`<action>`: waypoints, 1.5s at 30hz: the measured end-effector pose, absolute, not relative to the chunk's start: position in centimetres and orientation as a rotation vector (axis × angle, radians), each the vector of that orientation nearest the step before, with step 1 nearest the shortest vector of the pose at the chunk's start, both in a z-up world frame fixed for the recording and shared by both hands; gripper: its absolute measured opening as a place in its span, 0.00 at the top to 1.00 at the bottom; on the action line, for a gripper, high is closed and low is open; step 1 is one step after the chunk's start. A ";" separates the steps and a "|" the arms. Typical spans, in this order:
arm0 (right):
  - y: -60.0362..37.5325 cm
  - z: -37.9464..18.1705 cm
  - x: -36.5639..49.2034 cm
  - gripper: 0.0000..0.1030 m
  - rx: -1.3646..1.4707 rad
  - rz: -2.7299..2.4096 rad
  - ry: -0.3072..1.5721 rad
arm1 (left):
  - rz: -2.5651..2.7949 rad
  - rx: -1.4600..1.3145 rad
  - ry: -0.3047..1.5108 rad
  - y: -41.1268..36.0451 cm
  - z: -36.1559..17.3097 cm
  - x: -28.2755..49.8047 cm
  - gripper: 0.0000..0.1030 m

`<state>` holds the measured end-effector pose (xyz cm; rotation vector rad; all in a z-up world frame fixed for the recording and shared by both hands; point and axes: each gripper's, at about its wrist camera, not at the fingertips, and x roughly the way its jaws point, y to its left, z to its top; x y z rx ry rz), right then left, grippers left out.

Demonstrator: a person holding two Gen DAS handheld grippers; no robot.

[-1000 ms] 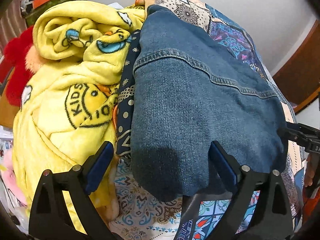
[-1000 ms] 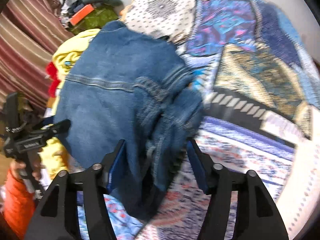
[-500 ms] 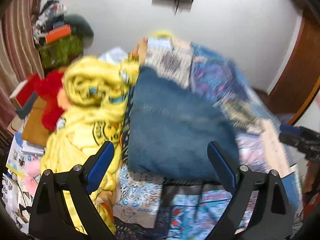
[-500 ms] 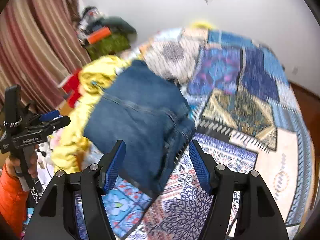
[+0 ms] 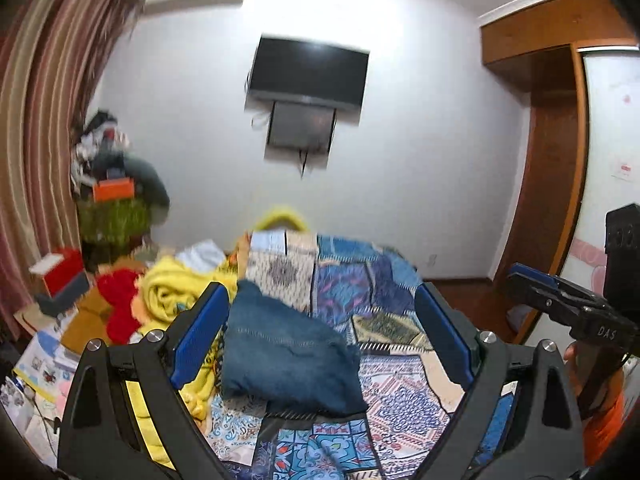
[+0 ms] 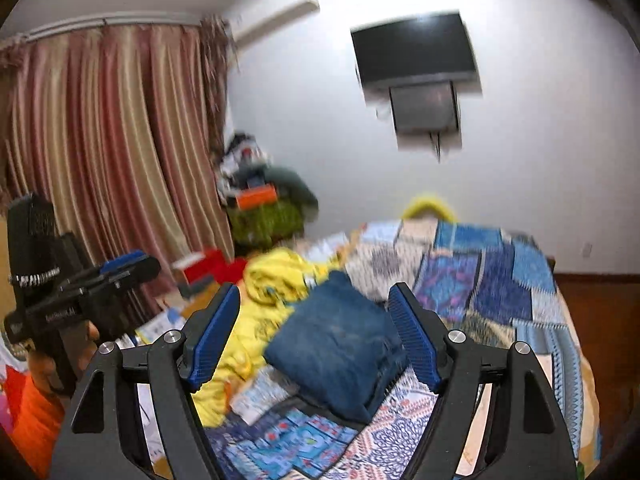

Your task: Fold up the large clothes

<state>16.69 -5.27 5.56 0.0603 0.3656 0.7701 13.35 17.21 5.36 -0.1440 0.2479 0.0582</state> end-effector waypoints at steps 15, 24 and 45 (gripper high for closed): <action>-5.7 5.9 9.2 0.17 0.051 0.694 0.223 | 0.179 -0.037 0.098 10.6 5.6 4.5 0.00; -6.4 6.0 8.8 0.00 0.059 0.624 0.207 | 0.189 -0.068 0.125 10.7 5.0 4.1 0.00; -6.9 5.4 8.6 0.00 0.062 0.611 0.244 | 0.192 -0.054 0.133 10.3 4.7 4.5 0.00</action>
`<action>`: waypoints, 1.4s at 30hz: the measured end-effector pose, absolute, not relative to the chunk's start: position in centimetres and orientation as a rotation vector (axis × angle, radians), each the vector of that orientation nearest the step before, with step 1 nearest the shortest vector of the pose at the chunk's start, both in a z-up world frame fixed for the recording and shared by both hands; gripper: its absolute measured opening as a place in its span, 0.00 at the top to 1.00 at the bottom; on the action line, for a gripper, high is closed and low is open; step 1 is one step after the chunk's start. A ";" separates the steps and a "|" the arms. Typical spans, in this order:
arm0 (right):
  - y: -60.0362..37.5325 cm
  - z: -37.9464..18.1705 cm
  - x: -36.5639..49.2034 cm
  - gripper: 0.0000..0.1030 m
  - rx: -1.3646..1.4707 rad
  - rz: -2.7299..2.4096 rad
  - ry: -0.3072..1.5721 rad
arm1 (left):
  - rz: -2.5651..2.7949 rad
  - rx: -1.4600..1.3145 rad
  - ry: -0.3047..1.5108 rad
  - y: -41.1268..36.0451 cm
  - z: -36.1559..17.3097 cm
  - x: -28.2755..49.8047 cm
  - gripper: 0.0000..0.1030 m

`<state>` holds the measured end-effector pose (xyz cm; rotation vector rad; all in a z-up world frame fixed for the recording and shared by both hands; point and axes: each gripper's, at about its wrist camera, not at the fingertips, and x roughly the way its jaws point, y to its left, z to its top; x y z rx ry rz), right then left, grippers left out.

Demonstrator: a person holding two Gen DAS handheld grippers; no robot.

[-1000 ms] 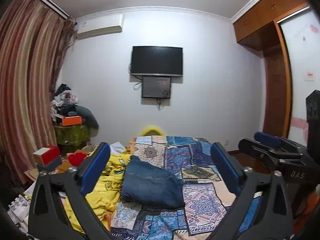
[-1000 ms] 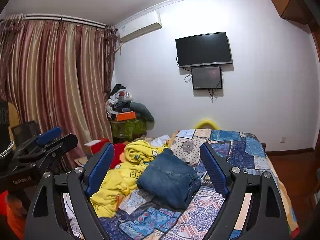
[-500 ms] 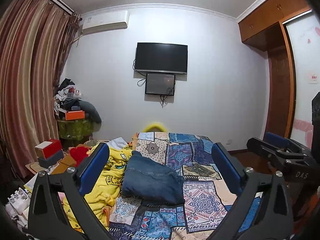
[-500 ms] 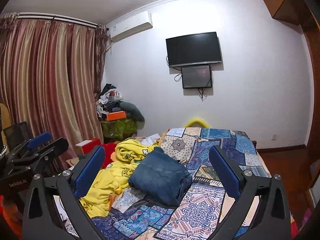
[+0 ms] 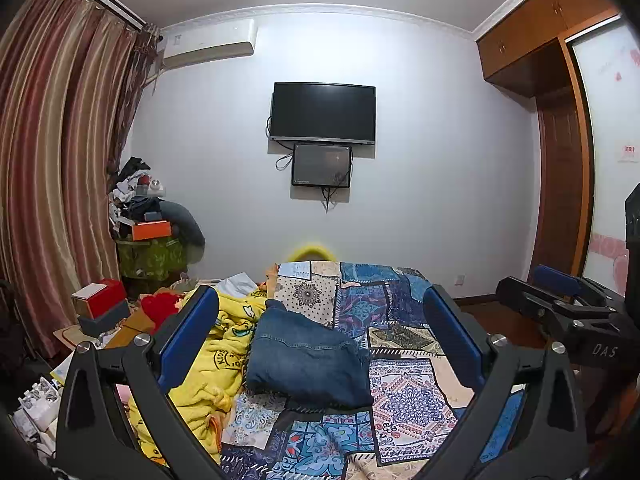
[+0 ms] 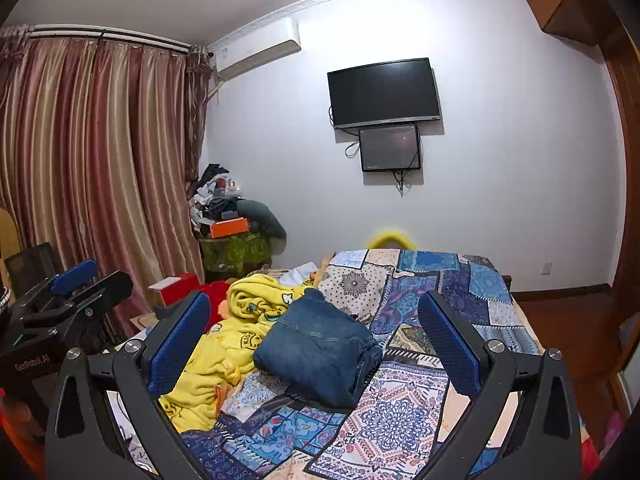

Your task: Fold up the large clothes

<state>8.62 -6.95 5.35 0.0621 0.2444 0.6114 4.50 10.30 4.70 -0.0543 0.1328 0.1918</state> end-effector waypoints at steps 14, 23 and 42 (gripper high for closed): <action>-7.5 5.7 8.7 0.00 0.073 0.599 0.250 | 0.187 -0.048 0.155 10.0 4.4 5.2 0.00; -7.7 5.7 8.9 0.00 0.081 0.602 0.263 | 0.187 -0.049 0.157 10.0 4.4 5.4 0.00; -7.3 5.7 8.9 0.00 0.076 0.598 0.262 | 0.155 -0.056 0.175 10.0 4.0 5.7 0.00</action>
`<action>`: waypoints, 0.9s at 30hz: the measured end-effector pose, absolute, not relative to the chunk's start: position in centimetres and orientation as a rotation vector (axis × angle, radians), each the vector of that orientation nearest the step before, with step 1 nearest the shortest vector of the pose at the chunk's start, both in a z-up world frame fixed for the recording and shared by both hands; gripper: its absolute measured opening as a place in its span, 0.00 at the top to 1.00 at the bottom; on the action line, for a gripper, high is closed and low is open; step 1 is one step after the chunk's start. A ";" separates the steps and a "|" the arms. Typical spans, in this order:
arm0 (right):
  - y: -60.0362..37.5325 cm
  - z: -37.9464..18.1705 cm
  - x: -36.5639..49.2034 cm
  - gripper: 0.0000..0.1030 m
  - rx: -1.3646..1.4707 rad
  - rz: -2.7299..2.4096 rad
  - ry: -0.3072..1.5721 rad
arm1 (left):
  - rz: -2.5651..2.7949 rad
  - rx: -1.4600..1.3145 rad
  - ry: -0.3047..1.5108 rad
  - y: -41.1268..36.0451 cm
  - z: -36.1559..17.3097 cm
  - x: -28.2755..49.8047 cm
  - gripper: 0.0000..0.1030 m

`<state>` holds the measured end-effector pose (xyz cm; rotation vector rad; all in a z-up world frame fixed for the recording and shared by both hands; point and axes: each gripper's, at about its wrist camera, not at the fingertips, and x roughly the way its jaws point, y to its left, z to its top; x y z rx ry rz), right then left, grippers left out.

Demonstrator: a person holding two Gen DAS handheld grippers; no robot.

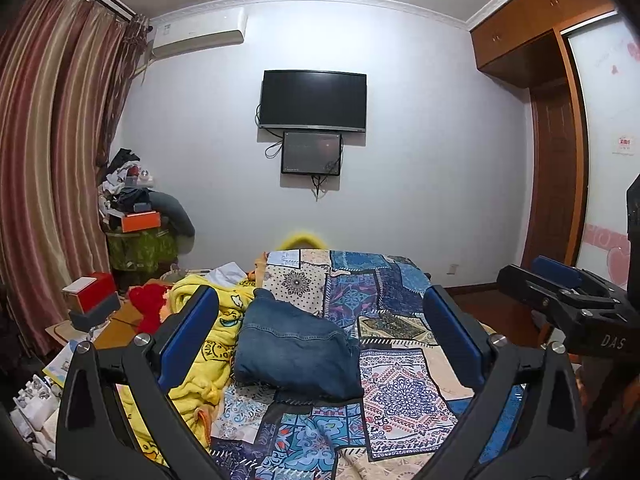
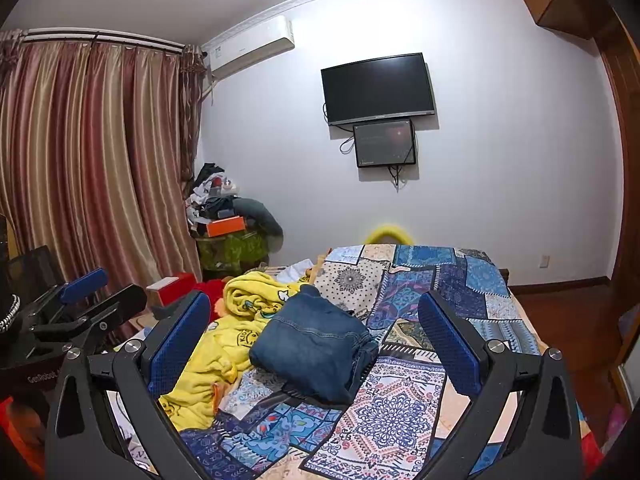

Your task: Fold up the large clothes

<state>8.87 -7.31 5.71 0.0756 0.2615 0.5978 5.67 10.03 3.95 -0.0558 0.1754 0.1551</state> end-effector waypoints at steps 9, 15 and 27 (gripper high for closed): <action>-7.1 5.6 8.8 0.00 0.063 0.598 0.264 | 0.141 -0.065 0.187 10.2 3.8 5.8 0.00; -6.9 5.5 8.9 0.00 0.059 0.592 0.265 | 0.134 -0.075 0.193 10.3 3.5 6.0 0.00; -6.9 5.3 9.5 0.00 0.058 0.589 0.283 | 0.123 -0.078 0.201 10.3 3.1 6.2 0.00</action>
